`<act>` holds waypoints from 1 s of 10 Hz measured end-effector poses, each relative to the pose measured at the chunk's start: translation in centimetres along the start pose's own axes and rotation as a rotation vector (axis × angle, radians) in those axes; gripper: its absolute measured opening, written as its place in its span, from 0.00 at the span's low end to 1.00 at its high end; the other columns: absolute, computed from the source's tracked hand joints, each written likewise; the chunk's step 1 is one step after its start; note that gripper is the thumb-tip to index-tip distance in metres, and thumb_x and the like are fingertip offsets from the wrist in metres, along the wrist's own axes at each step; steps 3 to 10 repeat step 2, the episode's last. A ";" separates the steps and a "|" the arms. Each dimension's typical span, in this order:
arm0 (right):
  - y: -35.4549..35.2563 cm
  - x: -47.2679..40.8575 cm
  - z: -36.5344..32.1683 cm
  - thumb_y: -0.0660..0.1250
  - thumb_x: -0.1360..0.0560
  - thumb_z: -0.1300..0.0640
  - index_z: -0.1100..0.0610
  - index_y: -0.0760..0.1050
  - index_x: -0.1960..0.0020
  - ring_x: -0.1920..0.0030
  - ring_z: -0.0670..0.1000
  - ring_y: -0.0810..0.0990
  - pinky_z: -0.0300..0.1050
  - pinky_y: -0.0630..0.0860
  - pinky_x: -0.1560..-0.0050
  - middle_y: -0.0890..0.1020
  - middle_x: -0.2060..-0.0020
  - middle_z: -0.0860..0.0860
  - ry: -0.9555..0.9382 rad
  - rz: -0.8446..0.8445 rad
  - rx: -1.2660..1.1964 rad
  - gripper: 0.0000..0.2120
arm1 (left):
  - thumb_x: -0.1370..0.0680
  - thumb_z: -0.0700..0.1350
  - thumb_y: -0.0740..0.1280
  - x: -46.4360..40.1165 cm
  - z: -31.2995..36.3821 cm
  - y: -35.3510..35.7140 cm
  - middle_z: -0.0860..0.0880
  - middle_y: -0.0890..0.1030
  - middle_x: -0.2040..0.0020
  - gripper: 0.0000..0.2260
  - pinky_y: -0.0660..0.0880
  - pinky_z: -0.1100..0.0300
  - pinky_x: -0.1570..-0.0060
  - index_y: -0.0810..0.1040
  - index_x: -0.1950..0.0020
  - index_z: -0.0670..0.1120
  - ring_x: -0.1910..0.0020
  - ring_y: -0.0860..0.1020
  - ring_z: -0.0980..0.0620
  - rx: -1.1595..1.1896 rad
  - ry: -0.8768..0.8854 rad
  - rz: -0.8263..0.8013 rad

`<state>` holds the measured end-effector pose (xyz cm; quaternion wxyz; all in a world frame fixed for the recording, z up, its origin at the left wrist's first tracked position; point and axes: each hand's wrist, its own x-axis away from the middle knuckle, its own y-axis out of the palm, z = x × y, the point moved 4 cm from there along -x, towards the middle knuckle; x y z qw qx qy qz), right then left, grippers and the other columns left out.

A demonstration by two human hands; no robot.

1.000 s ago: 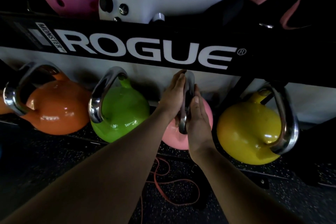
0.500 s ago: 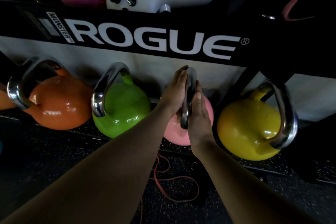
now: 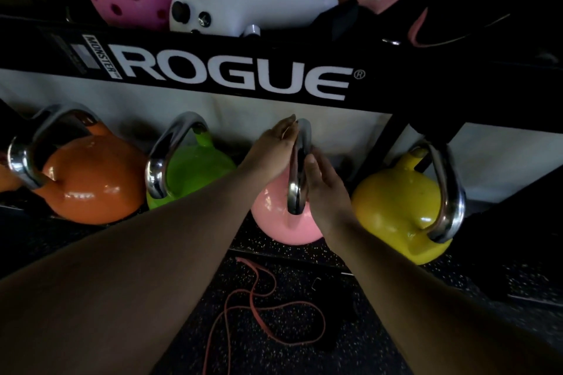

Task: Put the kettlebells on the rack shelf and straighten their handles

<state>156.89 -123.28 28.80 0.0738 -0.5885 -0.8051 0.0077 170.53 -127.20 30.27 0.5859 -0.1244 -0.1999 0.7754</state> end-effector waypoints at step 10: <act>-3.9 1.7 -1.8 0.62 0.19 0.49 0.48 0.74 0.33 0.52 0.52 0.82 0.45 0.76 0.54 0.83 0.55 0.50 -0.107 0.065 0.435 0.15 | 0.18 0.54 0.61 2.5 1.4 -1.6 0.40 0.73 0.31 0.21 0.71 0.56 0.45 0.68 0.25 0.51 0.35 0.74 0.40 -0.443 0.125 0.029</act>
